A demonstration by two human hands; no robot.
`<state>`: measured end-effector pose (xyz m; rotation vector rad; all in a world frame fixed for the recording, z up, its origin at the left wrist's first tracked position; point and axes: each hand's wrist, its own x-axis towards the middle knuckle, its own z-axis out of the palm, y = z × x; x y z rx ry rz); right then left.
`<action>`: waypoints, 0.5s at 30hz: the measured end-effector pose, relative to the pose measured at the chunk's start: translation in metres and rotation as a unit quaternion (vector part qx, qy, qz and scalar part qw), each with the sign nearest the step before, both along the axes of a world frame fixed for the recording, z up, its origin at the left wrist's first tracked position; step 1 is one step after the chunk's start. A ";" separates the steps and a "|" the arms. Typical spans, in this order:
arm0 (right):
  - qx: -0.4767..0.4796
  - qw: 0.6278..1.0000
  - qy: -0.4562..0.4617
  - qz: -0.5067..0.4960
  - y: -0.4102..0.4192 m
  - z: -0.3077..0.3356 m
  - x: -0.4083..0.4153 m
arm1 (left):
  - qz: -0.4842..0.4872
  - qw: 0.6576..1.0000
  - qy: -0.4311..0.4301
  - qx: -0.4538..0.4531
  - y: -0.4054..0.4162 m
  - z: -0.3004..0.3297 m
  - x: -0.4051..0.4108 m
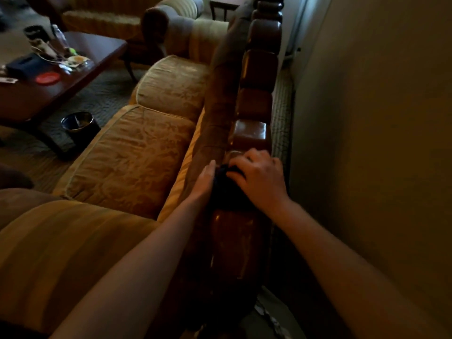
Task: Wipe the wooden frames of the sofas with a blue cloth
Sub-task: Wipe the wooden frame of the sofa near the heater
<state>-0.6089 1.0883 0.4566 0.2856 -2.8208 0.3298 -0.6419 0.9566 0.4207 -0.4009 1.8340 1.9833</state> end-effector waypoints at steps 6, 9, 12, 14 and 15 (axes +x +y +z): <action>-0.099 0.988 -0.072 -0.099 0.043 -0.005 -0.022 | 0.042 0.994 -0.070 0.079 -0.013 -0.004 0.000; -0.088 0.993 -0.019 -0.078 0.020 -0.013 0.026 | 0.021 0.995 -0.056 0.082 -0.008 -0.006 0.002; -0.019 0.999 0.041 -0.002 -0.010 -0.011 0.040 | -0.008 0.997 -0.032 0.074 -0.003 -0.007 0.005; 0.011 0.997 0.045 0.065 -0.016 -0.008 0.025 | -0.023 0.994 -0.034 0.105 -0.005 -0.008 0.005; 0.019 0.996 0.033 0.081 -0.015 -0.005 0.012 | -0.019 0.991 -0.039 0.127 -0.007 -0.007 0.004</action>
